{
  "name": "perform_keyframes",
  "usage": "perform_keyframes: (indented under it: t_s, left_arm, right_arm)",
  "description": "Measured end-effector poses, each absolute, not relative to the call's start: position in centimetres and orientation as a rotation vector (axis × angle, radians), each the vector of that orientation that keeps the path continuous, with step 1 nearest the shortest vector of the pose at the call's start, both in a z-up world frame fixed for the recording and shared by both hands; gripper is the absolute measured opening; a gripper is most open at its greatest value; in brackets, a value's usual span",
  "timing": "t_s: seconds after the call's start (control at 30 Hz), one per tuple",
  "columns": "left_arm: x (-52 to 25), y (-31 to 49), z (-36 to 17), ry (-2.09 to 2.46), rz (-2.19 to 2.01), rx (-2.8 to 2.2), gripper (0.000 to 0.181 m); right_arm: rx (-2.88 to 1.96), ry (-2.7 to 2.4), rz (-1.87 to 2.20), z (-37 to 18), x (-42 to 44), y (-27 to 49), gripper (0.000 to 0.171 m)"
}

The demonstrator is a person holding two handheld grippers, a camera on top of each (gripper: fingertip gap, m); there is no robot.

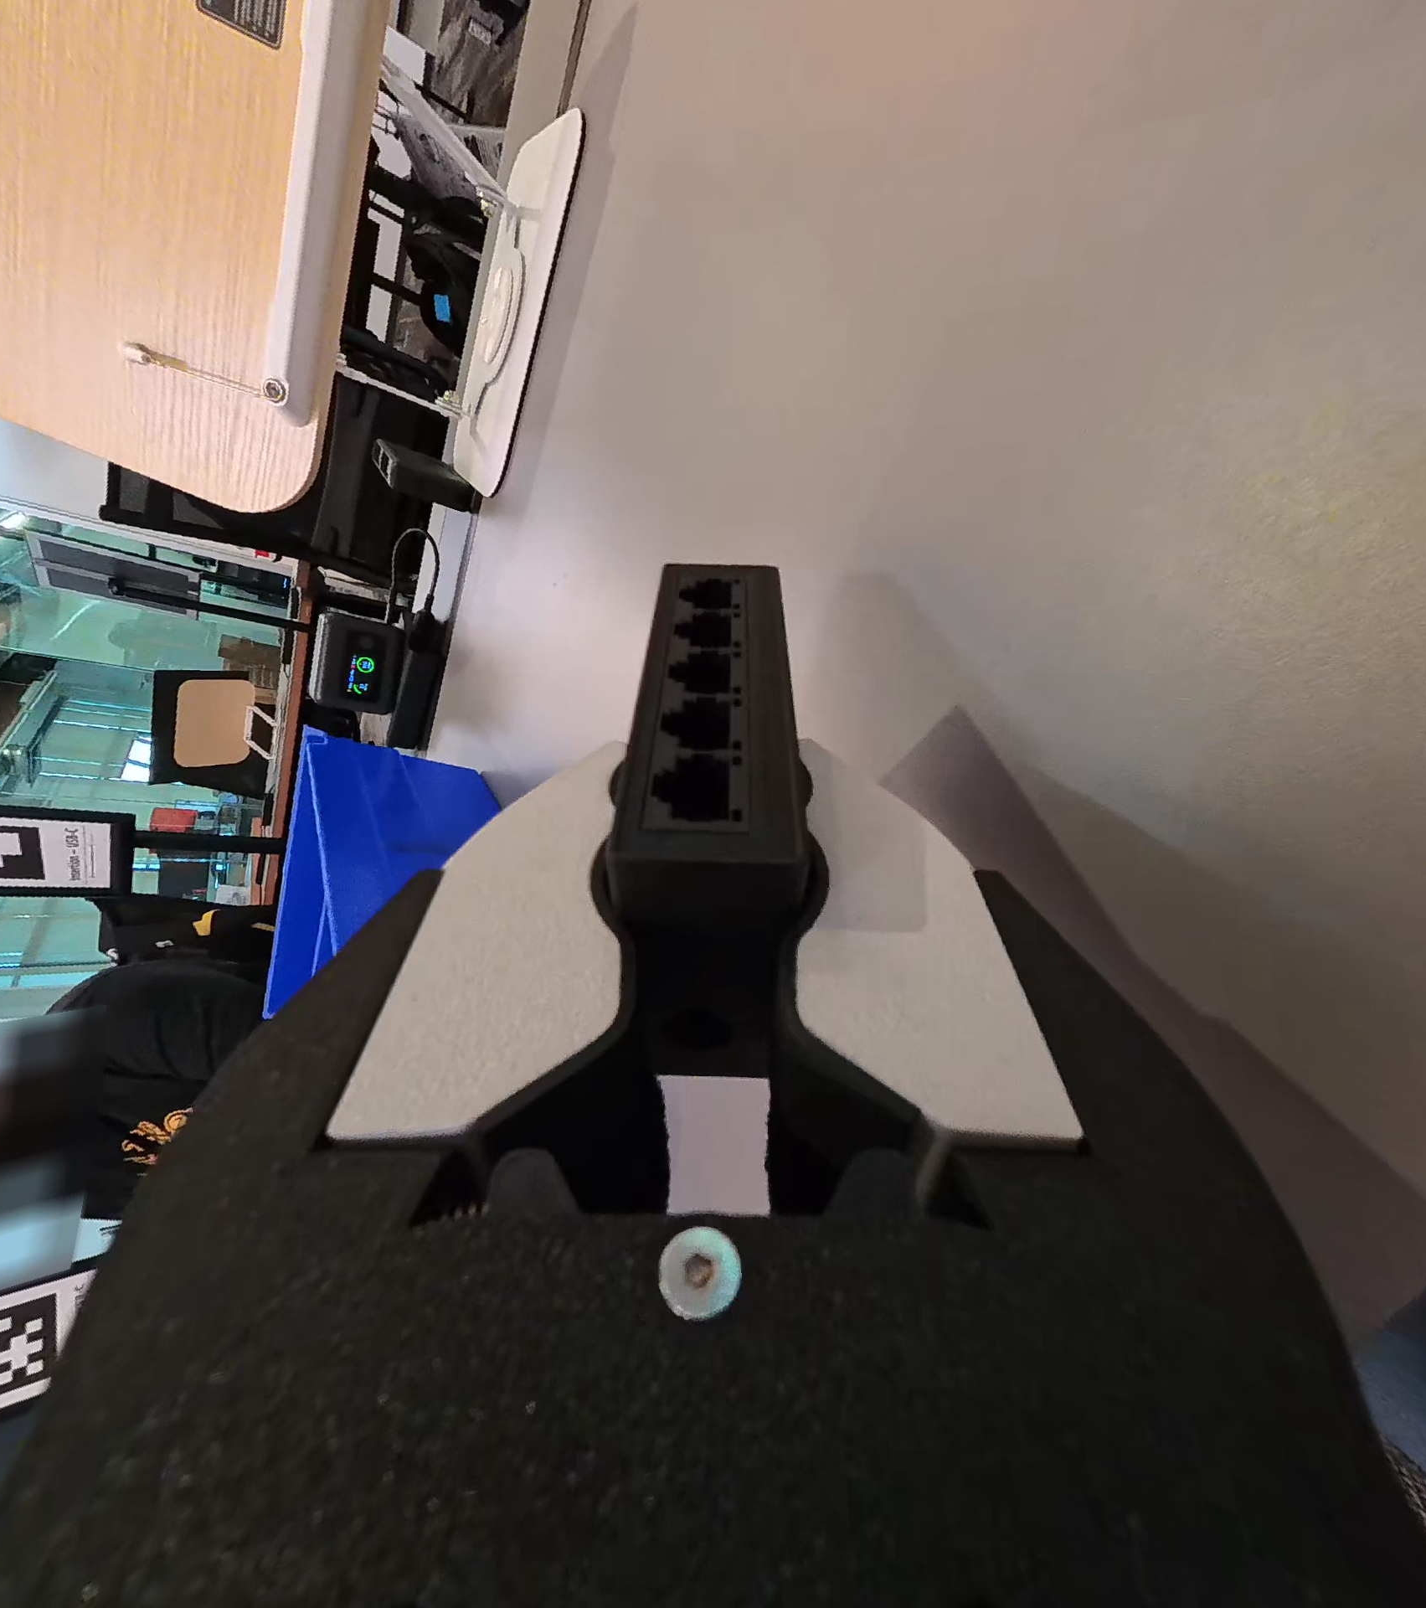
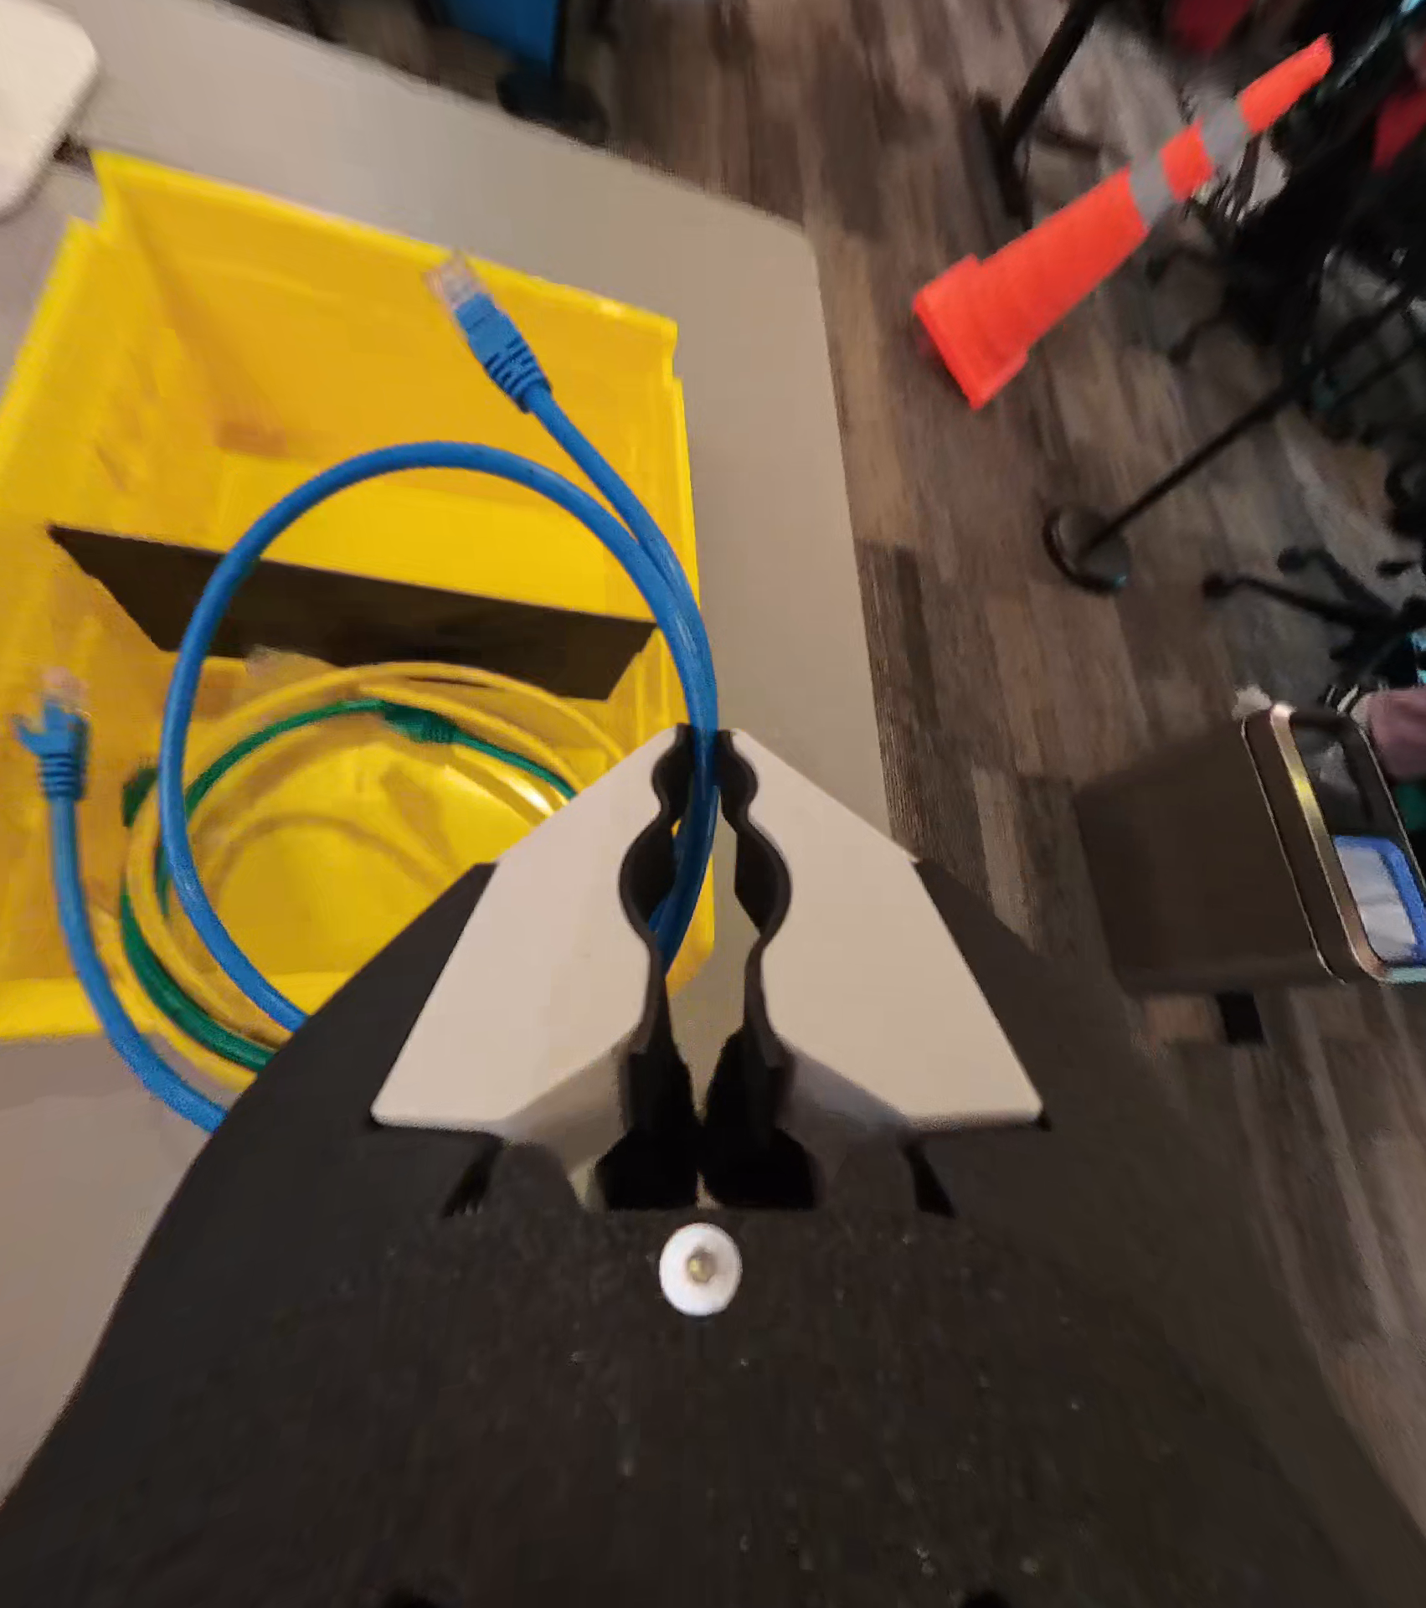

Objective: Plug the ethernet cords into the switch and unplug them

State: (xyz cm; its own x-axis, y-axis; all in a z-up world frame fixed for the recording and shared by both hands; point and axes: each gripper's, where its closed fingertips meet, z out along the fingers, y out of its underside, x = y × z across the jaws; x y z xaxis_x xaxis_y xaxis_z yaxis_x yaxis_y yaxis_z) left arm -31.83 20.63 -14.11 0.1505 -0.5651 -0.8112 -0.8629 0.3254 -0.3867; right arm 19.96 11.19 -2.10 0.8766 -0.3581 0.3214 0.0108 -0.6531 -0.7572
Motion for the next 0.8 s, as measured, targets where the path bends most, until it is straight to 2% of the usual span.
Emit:
perform_keyframes:
  t_s: [0.33,0.8]
  left_arm:
    - [-31.8,20.5,-14.2,1.544,0.353,-1.349,0.030]
    - [-31.6,20.4,-14.5,1.560,0.354,-1.347,0.030]
  right_arm:
    - [-2.599,0.250,-0.683,-9.3,20.9,9.4,0.006]
    - [-2.691,0.200,-0.809,-8.3,19.9,7.7,0.007]
